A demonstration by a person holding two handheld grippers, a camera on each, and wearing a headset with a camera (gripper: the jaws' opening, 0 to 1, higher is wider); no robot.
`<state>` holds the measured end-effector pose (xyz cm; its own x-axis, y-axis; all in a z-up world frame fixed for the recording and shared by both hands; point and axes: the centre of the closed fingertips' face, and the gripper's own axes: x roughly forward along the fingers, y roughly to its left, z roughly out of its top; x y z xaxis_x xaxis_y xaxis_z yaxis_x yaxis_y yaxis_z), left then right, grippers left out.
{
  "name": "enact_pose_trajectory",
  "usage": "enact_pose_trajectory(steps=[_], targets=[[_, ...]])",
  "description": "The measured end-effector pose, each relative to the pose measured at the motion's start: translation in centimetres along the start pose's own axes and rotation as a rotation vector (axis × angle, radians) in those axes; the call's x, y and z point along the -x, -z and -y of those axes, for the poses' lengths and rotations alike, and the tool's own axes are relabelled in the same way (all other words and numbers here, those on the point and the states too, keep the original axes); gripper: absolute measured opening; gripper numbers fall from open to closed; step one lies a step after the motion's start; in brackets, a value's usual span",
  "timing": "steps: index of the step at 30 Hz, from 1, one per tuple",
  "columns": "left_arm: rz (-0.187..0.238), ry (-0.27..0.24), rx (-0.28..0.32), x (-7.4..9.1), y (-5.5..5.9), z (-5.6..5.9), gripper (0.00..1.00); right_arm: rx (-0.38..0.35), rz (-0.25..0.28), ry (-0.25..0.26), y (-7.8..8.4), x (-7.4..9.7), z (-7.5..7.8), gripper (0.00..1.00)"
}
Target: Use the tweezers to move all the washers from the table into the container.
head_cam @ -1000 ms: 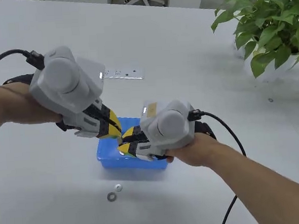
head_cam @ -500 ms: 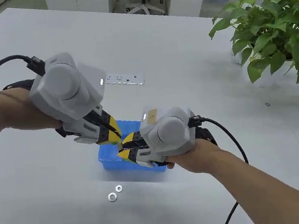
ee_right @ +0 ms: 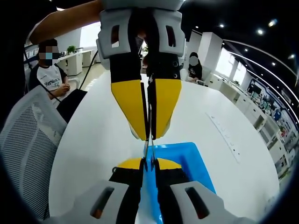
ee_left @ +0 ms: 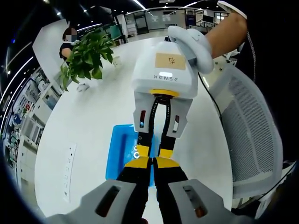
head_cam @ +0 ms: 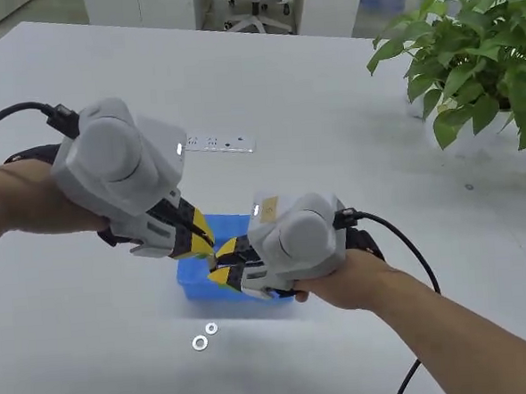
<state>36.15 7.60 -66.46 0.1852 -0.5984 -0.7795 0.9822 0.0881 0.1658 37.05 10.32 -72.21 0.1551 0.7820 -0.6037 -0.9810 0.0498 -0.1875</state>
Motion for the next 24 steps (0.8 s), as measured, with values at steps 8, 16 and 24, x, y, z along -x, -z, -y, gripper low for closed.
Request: enact_pose_trajectory(steps=[8,16,24], targets=[[-0.006,0.006,0.011,0.0,0.6,1.4,0.06,-0.002,-0.002,-0.017,0.1,-0.4,-1.7,0.12],[-0.014,0.015,0.021,-0.3,1.1,2.7,0.06,-0.005,-0.006,-0.039,0.4,-0.8,-3.1,0.12],[-0.017,0.028,0.039,-0.8,1.8,3.8,0.06,-0.014,-0.01,-0.061,0.9,-1.3,-4.5,0.12]])
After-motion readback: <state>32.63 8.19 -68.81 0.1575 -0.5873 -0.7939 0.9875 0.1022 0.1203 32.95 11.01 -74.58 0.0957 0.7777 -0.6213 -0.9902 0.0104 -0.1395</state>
